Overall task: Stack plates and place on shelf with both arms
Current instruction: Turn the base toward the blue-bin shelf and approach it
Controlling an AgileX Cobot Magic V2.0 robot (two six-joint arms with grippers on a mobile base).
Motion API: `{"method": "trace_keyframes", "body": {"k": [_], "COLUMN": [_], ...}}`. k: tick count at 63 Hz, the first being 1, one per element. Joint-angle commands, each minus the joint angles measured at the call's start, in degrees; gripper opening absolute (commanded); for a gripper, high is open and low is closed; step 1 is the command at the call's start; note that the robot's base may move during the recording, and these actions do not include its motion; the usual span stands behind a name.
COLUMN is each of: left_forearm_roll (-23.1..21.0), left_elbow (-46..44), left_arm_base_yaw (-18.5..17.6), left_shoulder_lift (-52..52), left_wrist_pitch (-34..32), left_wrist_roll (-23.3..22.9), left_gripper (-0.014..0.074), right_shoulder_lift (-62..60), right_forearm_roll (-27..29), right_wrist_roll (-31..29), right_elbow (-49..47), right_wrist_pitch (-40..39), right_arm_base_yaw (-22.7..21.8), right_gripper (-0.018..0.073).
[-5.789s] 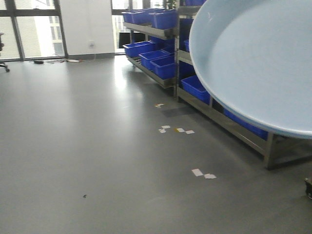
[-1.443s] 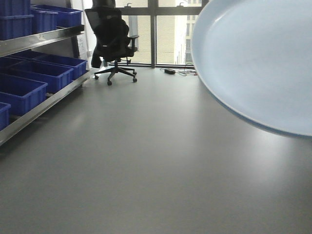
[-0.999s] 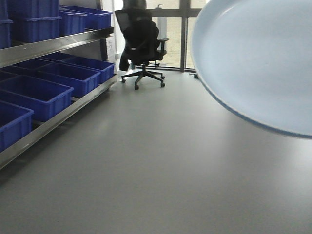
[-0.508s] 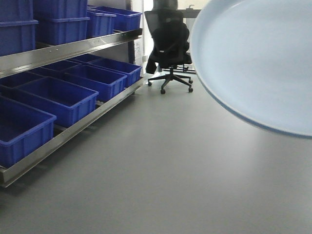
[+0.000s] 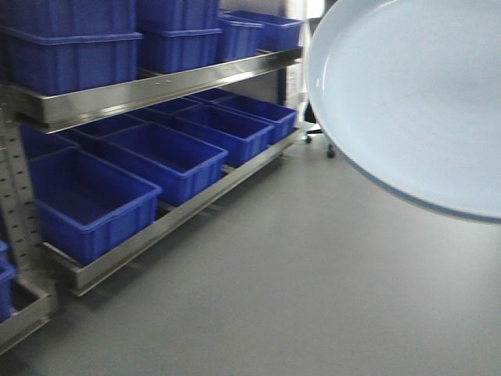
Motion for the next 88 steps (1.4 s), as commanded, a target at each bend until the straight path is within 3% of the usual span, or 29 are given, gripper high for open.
{"method": "trace_keyframes", "body": {"k": [1,88], "left_forearm_roll": [0.0,0.0], "left_elbow": [-1.5,-1.5], "left_arm_base_yaw": [-0.3,-0.3], "left_shoulder_lift": [0.1,0.1], "left_wrist_pitch": [-4.7,-4.7], "left_wrist_roll": [-0.4,-0.4], "left_gripper": [0.0090,0.0090], "right_shoulder_lift": [-0.2,-0.2], "right_forearm_roll": [0.2,0.2], "right_wrist_roll": [-0.4,-0.4], "right_elbow": [-1.5,-1.5], "right_wrist_pitch": [-5.1,-5.1], "right_arm_base_yaw": [-0.3,-0.3], "right_gripper": [0.0048,0.0048]}}
